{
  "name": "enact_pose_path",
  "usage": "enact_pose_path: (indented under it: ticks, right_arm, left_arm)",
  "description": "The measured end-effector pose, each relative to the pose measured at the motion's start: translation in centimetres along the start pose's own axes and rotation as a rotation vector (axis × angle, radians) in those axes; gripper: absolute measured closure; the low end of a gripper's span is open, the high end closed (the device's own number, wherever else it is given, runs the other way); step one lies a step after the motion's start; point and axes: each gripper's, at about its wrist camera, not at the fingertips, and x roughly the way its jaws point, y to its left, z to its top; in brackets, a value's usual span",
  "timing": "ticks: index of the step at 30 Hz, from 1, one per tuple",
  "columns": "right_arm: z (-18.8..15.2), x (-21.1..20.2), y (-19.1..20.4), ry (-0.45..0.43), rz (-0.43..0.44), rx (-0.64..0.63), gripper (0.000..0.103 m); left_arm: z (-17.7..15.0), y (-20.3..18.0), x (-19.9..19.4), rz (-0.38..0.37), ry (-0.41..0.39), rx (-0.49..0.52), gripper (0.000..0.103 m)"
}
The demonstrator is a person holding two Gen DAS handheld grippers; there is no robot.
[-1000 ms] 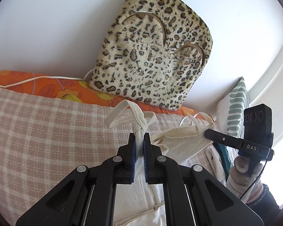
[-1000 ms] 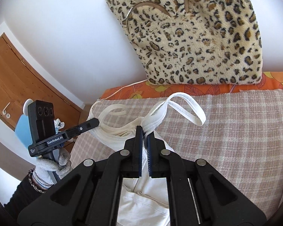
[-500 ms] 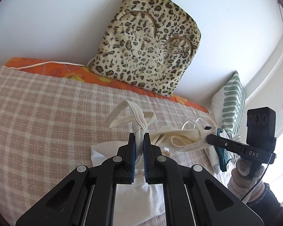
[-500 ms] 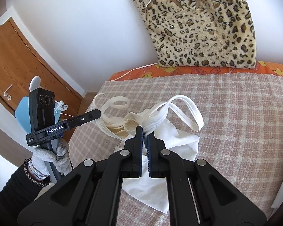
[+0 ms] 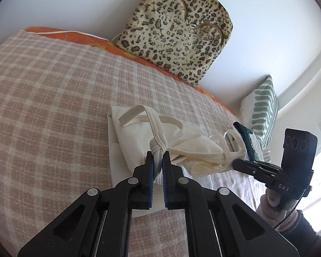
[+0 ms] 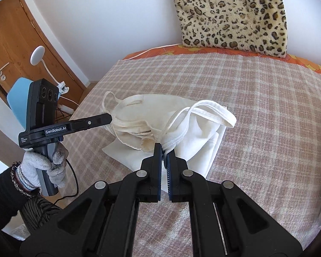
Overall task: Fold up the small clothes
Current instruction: 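Fold the strap end over onto the folded hem with both grippers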
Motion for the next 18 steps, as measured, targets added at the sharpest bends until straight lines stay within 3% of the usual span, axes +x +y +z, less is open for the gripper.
enact_pose_path:
  ticks: [14, 18]
  right_arm:
    - [-4.0, 1.0, -0.7, 0.030, -0.125, -0.061, 0.098]
    - [-4.6, 0.6, -0.7, 0.033, -0.141, -0.075, 0.097]
  left_arm:
    - [-2.9, 0.7, -0.7, 0.019, 0.026, -0.004, 0.098]
    - [-3.7, 0.0, -1.0, 0.037, 0.034, 0.058, 0.095]
